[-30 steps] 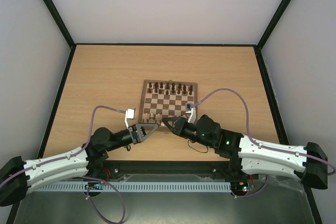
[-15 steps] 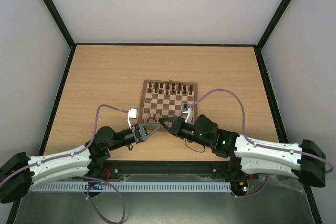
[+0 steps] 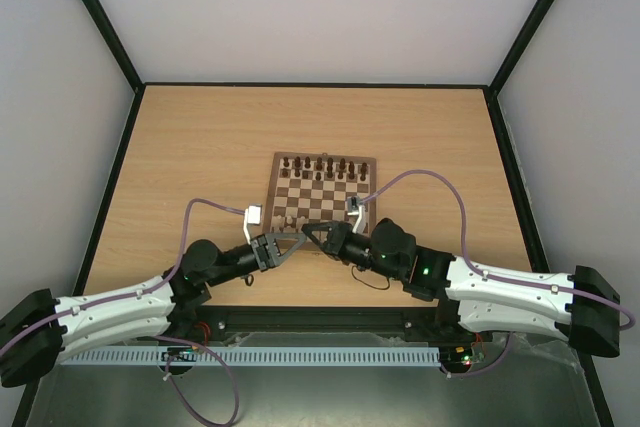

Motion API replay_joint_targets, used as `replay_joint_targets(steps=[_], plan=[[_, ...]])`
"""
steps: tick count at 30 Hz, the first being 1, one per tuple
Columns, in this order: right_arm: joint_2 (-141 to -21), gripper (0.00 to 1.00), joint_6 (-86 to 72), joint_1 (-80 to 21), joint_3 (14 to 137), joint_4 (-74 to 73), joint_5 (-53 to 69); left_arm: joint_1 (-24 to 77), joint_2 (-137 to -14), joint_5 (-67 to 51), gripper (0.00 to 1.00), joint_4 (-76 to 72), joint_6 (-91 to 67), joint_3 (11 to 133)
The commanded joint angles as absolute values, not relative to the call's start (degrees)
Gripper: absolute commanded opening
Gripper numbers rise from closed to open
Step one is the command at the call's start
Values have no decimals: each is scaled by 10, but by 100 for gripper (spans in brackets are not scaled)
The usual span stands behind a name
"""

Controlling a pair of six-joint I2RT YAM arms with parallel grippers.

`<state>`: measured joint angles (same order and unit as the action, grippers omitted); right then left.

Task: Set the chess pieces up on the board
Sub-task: Place the chess piece on the chessboard.

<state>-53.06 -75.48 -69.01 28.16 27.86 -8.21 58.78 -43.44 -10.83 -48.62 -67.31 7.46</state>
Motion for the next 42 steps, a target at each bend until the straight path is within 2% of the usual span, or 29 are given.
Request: replay_joint_targets(steps=[1,3,8,10,18,21,25,28,32,34,42], plan=[[-537,1,-759,-689,273,290,-90,583,-439,-103,16,-522,-667,89],[-537,2,-760,-689,273,289,-90,583,-441,-101,10,-518,-667,90],[-538,3,-756,-689,276,281,-87,583,-440,-102,10,-502,-663,96],[-536,8,-753,-689,278,270,-88,584,-437,-105,10,-483,-657,102],[-474,54,-715,-689,307,139,-129,584,-408,-132,11,-356,-612,143],[-432,59,-682,-688,334,40,-151,583,-393,-153,11,-300,-593,158],[-386,63,-616,-684,398,-91,-147,583,-372,-198,12,-185,-556,187],[-388,64,-552,-683,471,-175,-93,583,-360,-238,13,-123,-535,201],[-449,64,-485,-683,495,-179,142,583,-352,-310,13,-123,-537,197],[-489,58,-480,-683,478,-146,250,583,-351,-340,13,-139,-543,196],[-455,57,-481,-683,449,-137,244,583,-279,-374,14,-141,-553,183]])
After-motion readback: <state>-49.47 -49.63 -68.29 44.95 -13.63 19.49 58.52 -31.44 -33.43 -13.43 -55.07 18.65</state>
